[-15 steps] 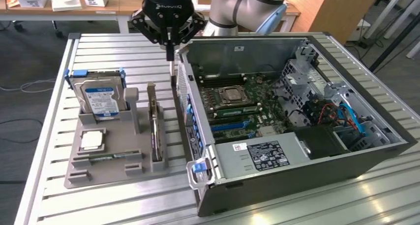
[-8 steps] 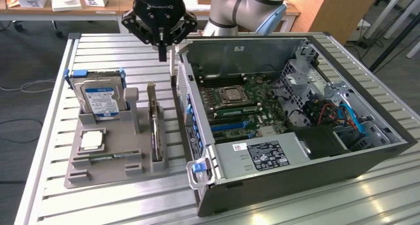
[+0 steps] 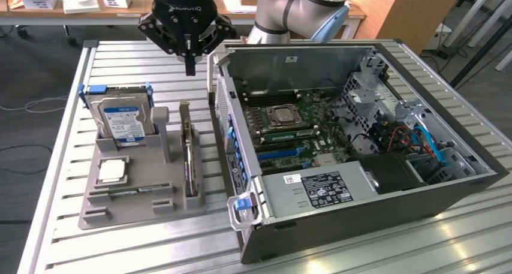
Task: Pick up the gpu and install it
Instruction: 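Reach for the gpu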
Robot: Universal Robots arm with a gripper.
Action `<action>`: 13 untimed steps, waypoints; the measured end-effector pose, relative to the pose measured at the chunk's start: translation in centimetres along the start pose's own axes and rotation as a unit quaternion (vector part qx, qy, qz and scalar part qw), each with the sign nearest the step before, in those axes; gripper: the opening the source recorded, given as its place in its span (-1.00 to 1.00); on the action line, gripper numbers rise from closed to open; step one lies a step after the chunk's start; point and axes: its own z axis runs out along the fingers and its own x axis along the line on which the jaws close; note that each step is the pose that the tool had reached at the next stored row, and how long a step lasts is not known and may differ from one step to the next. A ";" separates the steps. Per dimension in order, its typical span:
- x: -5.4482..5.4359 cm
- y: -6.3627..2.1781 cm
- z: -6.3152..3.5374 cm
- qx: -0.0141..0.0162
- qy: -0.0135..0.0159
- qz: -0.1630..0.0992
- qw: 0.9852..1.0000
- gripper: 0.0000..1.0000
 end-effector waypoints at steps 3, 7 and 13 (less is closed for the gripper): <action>0.1 -0.01 0.00 0.000 0.000 0.000 1.000 -0.79; 0.1 -0.02 0.00 0.000 0.000 0.000 1.000 -0.79; 0.0 -1.22 -0.05 0.000 0.000 0.000 1.000 -0.79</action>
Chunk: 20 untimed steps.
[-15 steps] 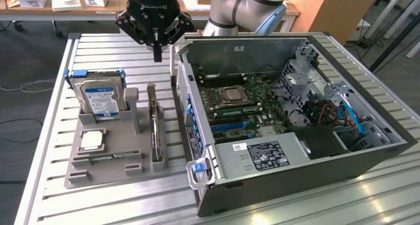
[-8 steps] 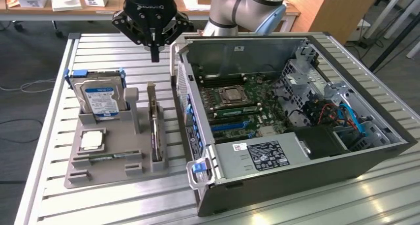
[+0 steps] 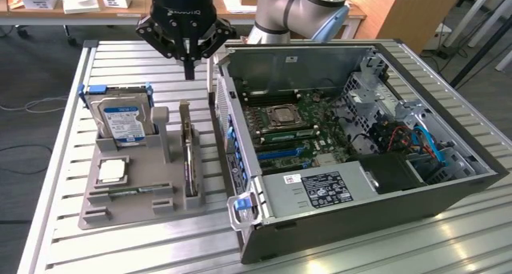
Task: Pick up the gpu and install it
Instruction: 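Reach for the gpu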
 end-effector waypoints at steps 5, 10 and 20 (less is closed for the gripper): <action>-0.1 -1.06 -0.04 0.000 0.000 0.000 1.000 -0.79; 0.0 -1.95 -0.09 0.000 0.000 0.000 1.000 -0.79; 0.1 -3.61 -0.16 0.000 0.000 0.000 1.000 -0.79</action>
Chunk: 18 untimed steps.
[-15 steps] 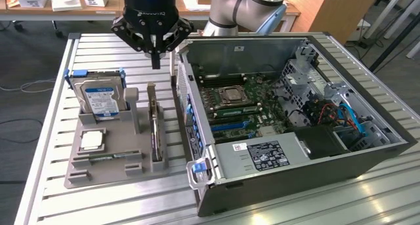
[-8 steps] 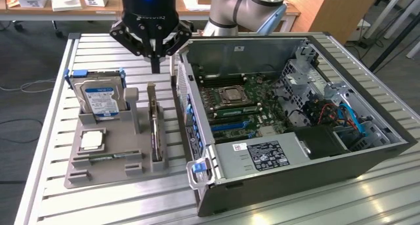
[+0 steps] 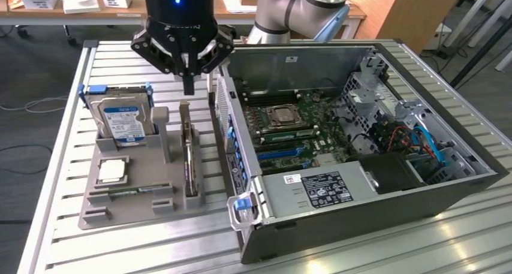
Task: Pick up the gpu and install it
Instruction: 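Reach for the gpu, then pick up the gpu and move the gpu toward the slot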
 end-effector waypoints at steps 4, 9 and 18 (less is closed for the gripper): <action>0.1 -0.64 -0.03 0.000 0.000 0.000 1.000 -0.79; 0.1 -0.87 -0.04 0.000 0.000 0.000 1.000 -0.79; 0.1 -0.90 -0.04 0.000 0.000 0.000 1.000 -0.79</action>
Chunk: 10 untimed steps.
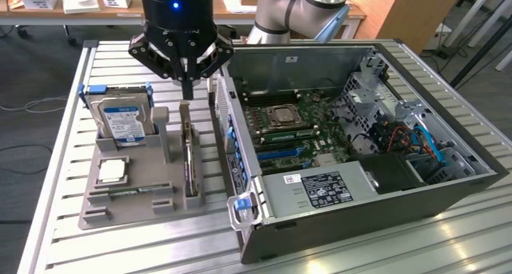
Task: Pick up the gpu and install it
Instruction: 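Pick up the gpu and move the gpu toward the slot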
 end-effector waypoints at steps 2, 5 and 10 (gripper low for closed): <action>0.0 0.00 0.00 0.000 0.000 0.000 1.000 -0.79; 0.0 -0.01 0.00 0.000 0.000 0.000 1.000 -0.66; 0.0 -0.03 0.00 0.000 0.000 0.000 1.000 -0.29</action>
